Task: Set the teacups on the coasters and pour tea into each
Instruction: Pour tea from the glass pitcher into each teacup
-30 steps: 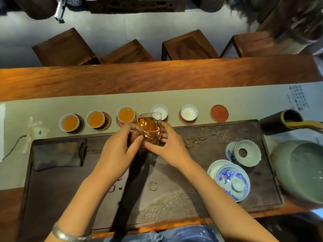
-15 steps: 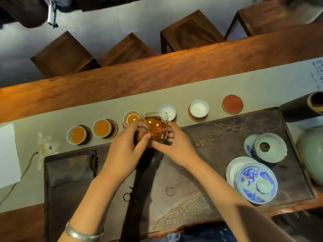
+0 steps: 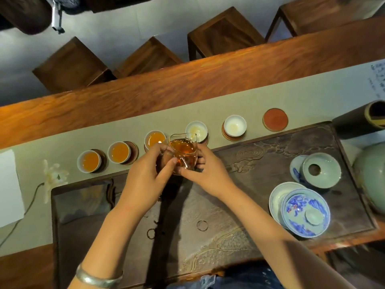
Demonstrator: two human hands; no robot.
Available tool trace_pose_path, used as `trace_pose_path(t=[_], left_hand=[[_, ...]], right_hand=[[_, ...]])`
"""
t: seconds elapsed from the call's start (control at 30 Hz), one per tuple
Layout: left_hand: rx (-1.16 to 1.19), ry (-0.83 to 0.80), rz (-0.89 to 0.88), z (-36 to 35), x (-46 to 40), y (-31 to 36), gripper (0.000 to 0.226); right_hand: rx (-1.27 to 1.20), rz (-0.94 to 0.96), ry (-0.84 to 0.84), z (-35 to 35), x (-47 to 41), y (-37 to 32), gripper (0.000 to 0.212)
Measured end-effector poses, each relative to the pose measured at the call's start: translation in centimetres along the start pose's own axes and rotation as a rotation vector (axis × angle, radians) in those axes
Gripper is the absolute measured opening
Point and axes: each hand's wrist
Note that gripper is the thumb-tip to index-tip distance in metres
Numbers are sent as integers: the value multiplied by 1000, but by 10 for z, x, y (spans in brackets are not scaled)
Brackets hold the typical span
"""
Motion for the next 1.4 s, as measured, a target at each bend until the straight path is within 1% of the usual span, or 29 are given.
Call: trace_pose_path(t=[0.23, 0.4, 0.57, 0.67, 0.87, 1.2, 1.4], left_hand=[[9, 15, 13, -2, 1, 1, 13], [5, 10, 12, -2, 0, 1, 12], [6, 6, 13, -1, -2, 1, 13], [-2, 4, 11, -1, -3, 1, 13], [-26, -8, 14, -1, -4, 1, 15], [-35, -1, 14, -2, -4, 1, 14], [-45, -4, 4, -2, -8, 2, 15]], right_hand=[[2, -7, -15, 1, 0, 1, 74], [4, -6, -7, 1, 0, -1, 63], [-28, -8, -18, 1, -2, -1, 64], [-45, -9, -27, 0, -3, -1, 67], [-43, -12, -26, 1, -2, -2, 59], [-78, -19, -45, 0, -4, -1, 62], [-81, -21, -48, 1, -5, -3, 55]])
Point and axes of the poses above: each hand's wrist, its own x-axis away from the middle knuckle, its own z-axis out of the back of the hand, y = z × x, and after that the axes turned 5 degrees about -z, right-handed
